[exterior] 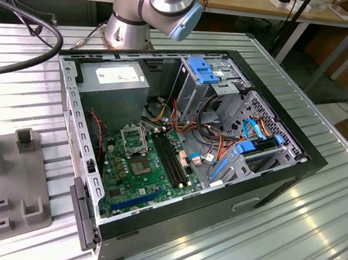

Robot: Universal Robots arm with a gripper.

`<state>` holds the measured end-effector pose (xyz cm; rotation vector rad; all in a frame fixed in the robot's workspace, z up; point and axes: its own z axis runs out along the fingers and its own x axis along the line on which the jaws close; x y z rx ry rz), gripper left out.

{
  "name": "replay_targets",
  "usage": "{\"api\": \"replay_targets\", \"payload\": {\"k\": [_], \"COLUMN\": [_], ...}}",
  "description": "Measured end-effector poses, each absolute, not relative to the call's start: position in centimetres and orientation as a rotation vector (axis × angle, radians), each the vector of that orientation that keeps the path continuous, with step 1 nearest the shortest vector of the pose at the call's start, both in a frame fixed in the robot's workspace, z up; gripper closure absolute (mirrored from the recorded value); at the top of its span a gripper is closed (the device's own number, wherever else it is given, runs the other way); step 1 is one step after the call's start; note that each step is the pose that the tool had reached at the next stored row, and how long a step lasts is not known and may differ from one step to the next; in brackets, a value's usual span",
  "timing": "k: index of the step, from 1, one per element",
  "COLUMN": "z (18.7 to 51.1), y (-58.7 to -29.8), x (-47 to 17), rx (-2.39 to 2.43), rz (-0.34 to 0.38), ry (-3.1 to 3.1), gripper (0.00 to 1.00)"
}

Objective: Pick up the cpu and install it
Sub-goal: 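Pick up the cpu and move it towards the insertion slot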

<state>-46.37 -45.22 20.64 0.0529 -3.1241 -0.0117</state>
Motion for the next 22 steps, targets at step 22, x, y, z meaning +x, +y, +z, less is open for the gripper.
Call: {"api": "replay_targets", "payload": {"k": [22], "z": [19.6], "y": [-45.2], "x": [-46.7], "rx": [0.078], "rz": [-0.011], "ry": [-3.123], "gripper": [0.49]}}
